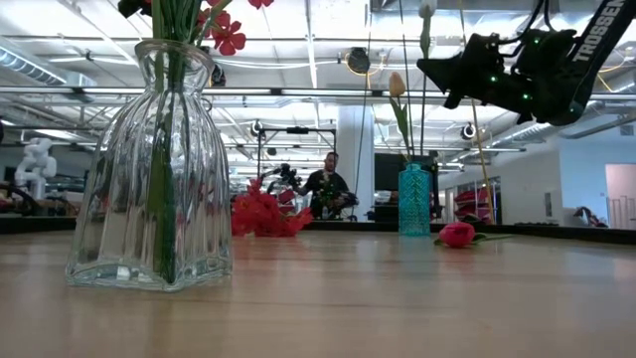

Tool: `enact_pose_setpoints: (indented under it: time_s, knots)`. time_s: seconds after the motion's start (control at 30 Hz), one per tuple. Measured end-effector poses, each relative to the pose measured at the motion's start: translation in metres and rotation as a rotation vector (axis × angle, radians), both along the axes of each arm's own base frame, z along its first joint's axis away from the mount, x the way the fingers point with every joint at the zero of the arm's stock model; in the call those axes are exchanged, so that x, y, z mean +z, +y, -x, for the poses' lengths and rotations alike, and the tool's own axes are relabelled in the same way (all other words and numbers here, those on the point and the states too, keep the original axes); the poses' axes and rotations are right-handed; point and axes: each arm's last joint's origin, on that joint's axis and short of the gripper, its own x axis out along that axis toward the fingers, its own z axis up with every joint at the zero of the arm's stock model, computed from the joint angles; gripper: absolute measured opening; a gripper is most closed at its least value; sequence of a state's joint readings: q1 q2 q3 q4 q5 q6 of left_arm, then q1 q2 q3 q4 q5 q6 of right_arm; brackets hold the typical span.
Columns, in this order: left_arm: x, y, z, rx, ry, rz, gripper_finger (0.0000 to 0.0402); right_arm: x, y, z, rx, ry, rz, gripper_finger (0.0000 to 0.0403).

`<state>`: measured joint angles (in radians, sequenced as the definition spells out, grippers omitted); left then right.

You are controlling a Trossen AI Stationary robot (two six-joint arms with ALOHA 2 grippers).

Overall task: Sort flowers into vase by color
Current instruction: Put the white flower into the blue vase

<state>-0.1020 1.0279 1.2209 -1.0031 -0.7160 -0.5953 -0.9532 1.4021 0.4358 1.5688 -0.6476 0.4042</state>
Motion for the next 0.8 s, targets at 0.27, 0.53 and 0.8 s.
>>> enact_pose_setpoints:
  time_s: [0.27,0.53,0.8]
  knots:
    - [0.000,0.000,0.000,0.000,0.000,0.000,0.0115,-0.003,0.005,-0.008,0.028,0.033,0.018,0.0000]
    - [0.000,0.000,0.000,0.000,0.000,0.000,0.0115,-0.011,0.001,-0.011,-0.016,0.111,0.014,0.0008]
    - [0.000,0.000,0.000,0.000,0.000,0.000,0.0115,-0.017,-0.002,-0.013,-0.051,0.158,-0.007,0.0040]
